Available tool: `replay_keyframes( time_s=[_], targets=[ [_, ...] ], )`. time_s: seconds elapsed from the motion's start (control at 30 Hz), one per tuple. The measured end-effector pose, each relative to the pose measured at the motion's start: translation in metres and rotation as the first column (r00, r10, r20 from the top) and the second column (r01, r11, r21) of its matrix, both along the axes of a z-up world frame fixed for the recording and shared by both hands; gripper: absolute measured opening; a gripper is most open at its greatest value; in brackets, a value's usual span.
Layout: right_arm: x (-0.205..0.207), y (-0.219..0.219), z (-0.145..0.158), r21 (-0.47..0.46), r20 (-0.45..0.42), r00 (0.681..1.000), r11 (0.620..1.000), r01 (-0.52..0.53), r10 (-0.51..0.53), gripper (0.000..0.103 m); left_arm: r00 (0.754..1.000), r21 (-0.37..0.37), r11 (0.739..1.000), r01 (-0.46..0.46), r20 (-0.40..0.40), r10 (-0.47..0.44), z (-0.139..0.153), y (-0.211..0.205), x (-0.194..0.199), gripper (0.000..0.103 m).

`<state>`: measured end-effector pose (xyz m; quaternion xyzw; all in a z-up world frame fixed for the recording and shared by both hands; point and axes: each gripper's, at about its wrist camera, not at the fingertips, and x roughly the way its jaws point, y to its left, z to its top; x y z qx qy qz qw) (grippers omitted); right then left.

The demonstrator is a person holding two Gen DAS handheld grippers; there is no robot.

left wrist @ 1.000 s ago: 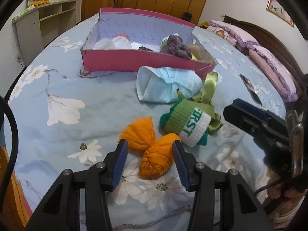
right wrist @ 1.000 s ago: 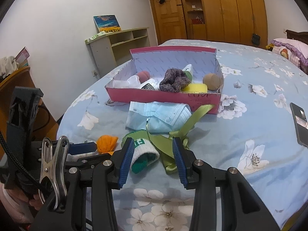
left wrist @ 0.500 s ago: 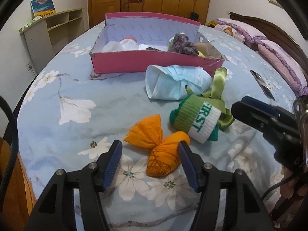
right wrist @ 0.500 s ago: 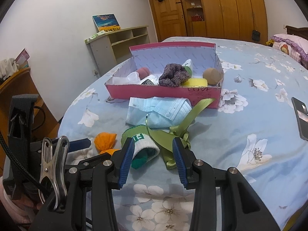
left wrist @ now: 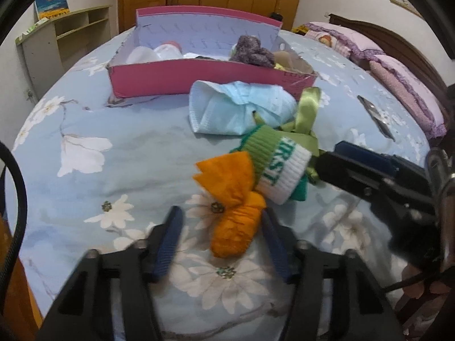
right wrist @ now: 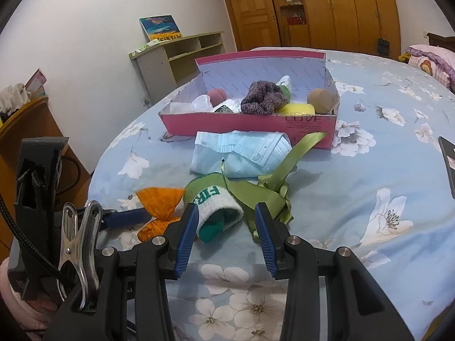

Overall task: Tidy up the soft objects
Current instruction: 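Grasp the orange knotted cloth with the left tool while the right tool reaches toward another green wristband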

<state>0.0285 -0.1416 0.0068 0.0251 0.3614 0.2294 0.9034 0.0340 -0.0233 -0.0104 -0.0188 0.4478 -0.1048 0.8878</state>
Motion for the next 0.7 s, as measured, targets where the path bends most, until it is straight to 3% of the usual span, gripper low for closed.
replay_keyframes(
  time_s=[0.03,0.13,0.37,0.7],
  targets=[
    [0.0,0.0,0.0,0.001,0.0,1.0,1.0,-0.002,0.002,0.042,1.0,-0.014,1.0,0.015,0.004,-0.015,0.001,-0.001,-0.001,0.034],
    [0.0,0.001,-0.001,0.002,-0.004,1.0,1.0,-0.007,0.007,0.042,0.999,-0.02,0.999,0.037,0.015,-0.037,0.005,-0.003,-0.004,0.028],
    [-0.001,0.006,-0.003,0.002,-0.01,1.0,1.0,-0.028,0.028,0.042,0.997,-0.071,0.997,-0.037,0.062,0.041,0.025,0.027,-0.008,0.027],
    [0.008,0.018,-0.012,-0.065,-0.022,1.0,0.998,-0.006,0.004,0.042,0.988,-0.06,0.991,-0.118,0.096,0.124,0.033,0.055,-0.009,0.027]
  ],
)
